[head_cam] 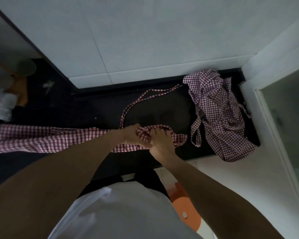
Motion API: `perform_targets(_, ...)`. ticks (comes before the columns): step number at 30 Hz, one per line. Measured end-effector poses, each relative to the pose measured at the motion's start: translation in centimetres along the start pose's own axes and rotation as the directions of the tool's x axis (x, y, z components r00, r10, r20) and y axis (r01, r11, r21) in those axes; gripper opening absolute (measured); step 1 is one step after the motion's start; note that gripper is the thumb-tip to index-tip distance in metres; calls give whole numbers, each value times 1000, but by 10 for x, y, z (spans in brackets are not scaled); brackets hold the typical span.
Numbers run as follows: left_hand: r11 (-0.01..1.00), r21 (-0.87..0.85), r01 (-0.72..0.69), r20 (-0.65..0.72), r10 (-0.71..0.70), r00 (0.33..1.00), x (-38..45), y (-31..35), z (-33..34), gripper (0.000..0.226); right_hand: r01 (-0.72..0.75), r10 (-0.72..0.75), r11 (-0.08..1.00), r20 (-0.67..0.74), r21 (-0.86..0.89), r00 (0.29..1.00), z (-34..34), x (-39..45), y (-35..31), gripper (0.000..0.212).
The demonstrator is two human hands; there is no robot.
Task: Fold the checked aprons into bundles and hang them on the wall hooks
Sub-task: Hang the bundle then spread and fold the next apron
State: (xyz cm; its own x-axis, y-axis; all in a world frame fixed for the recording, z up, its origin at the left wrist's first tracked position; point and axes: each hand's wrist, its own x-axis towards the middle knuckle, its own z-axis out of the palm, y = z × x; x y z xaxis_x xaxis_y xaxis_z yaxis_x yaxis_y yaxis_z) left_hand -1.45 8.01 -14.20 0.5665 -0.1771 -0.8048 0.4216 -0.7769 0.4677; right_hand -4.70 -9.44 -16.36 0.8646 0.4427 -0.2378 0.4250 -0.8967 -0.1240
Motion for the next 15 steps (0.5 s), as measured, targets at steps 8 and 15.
perform_targets(8,986,16,-164,-123,165,979,-7,-9,10,36,107,-107,994,114,4,988,-14,6,11,53)
perform_targets(15,967,250,-52,-192,102,976,7,-13,27,47,-93,81,956,55,280,995,-26,-8,78,64)
